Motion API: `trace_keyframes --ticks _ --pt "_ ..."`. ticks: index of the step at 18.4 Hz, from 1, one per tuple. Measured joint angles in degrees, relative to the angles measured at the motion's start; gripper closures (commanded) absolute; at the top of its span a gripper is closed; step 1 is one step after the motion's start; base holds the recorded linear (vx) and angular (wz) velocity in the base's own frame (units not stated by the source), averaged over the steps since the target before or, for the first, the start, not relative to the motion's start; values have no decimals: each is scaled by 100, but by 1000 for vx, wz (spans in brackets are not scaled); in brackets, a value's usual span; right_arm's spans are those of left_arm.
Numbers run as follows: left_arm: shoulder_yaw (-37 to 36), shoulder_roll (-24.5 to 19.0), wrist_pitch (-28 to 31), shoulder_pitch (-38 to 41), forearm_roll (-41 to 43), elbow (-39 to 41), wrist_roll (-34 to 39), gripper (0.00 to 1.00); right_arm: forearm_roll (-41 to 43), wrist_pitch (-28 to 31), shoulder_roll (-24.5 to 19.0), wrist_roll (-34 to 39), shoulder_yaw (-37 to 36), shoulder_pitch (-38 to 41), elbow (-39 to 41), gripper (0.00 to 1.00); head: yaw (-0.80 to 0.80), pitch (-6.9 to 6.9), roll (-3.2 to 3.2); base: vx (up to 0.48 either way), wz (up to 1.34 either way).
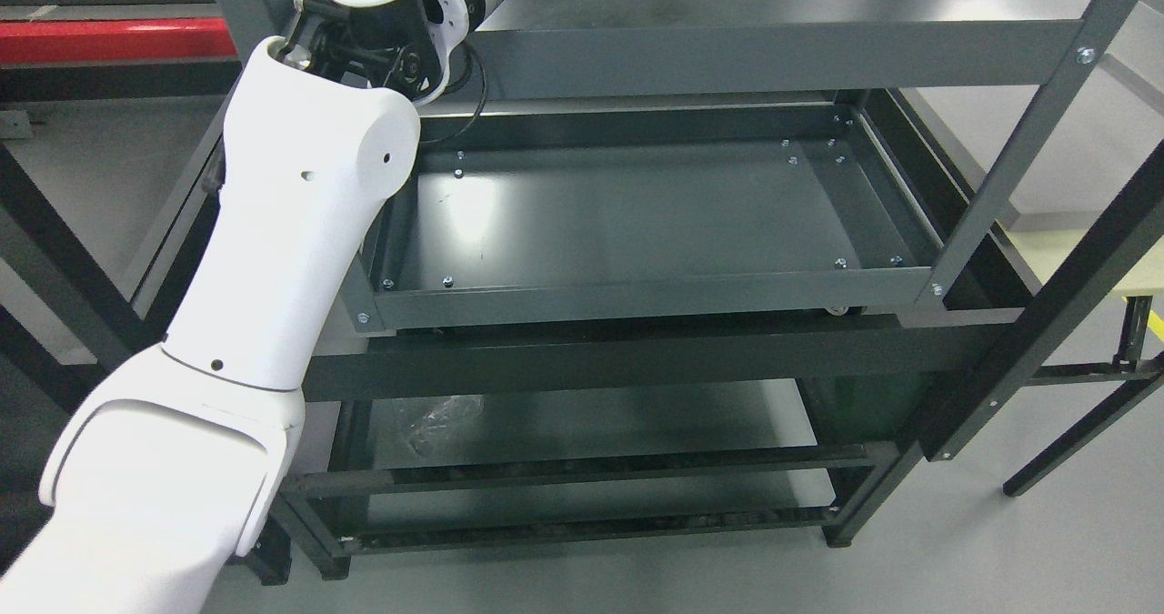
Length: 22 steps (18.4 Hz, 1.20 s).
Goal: Place yellow IKEA cup on middle right shelf
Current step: 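Release the cup on the shelf and hold the left arm raised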
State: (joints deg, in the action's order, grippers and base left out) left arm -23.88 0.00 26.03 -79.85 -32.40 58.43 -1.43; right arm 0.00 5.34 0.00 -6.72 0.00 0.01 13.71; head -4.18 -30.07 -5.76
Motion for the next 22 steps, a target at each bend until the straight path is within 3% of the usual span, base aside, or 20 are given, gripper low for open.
trace_keyframes --ticks 4,7,22 --pt "-112 0 4 -6 34 -130 -22 13 0 0 0 0 0 -1 0 1 0 0 0 0 0" --pt "-188 0 10 -15 204 -181 -54 2 0 0 0 0 0 -1 0 1 0 0 0 0 0" --pt "9 0 22 -231 733 242 -85 2 0 0 0 0 0 -1 0 1 0 0 0 0 0"
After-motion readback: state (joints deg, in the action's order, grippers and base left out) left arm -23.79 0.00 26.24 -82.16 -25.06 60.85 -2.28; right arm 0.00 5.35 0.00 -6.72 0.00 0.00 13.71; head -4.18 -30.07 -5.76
